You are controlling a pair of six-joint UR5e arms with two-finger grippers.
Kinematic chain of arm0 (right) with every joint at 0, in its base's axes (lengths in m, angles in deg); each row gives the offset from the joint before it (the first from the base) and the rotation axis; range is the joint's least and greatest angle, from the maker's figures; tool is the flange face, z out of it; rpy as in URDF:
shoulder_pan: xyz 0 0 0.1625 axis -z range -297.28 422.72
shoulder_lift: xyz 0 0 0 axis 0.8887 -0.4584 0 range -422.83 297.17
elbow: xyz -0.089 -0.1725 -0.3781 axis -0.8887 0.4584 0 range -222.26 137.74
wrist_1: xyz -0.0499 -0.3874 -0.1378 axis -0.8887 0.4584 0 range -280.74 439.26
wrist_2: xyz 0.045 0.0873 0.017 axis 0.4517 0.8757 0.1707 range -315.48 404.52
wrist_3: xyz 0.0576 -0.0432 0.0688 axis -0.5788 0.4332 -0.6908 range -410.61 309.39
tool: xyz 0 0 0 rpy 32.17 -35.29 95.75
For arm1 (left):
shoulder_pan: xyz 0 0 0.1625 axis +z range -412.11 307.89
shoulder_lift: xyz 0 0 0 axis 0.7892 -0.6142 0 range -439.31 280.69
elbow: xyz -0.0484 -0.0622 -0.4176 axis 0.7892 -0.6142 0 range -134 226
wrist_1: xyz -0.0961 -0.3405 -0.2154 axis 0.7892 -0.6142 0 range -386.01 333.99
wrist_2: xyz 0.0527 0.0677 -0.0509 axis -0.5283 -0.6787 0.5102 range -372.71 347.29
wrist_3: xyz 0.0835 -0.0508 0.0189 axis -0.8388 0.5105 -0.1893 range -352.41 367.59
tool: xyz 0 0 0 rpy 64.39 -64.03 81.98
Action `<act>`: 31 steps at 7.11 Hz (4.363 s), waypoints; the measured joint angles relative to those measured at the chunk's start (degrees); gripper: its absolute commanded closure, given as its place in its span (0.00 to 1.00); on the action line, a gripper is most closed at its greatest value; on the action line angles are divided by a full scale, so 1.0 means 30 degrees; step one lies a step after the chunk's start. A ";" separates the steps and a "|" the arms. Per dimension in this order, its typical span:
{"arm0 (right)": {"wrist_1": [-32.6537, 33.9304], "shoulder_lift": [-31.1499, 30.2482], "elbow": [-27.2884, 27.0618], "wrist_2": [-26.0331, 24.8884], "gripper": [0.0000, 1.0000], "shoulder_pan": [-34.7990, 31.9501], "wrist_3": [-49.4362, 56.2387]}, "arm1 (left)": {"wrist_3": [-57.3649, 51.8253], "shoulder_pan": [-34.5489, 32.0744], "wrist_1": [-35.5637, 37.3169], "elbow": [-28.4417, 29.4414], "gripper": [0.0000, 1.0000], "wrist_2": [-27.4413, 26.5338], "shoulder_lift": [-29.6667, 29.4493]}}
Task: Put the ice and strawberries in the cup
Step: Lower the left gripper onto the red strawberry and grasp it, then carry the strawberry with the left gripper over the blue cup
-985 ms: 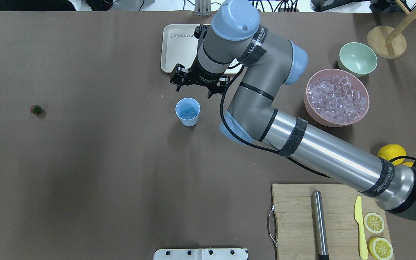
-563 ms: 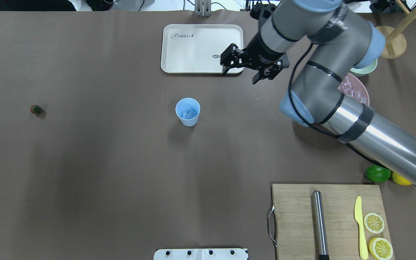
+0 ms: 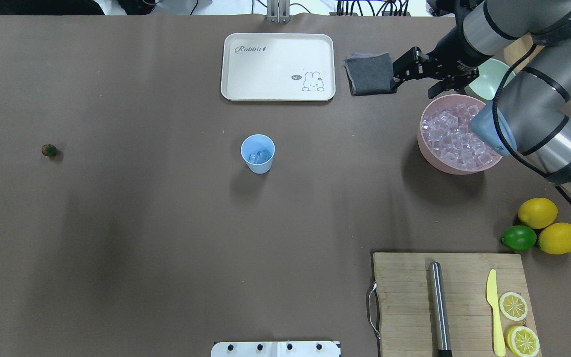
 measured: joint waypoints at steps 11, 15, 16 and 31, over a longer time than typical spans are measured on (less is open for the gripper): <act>-0.0024 -0.0786 -0.0443 -0.0173 0.01 -0.0124 0.0273 | 0.3349 0.5011 -0.4917 0.6379 0.77 -0.5153 -0.2586; -0.0023 -0.0757 -0.0491 -0.0158 0.01 -0.0127 0.0236 | 0.2552 0.5044 -0.4926 0.6220 1.00 -0.4985 -0.2241; -0.0018 -0.0747 -0.0551 -0.0137 0.01 -0.0140 0.0204 | 0.2443 0.4801 -0.4749 0.5990 1.00 -0.4548 -0.2222; -0.0017 -0.0965 -0.0559 -0.0232 0.01 -0.0153 0.0190 | 1.4736 1.1185 0.0893 0.4675 1.00 -1.0282 -1.4284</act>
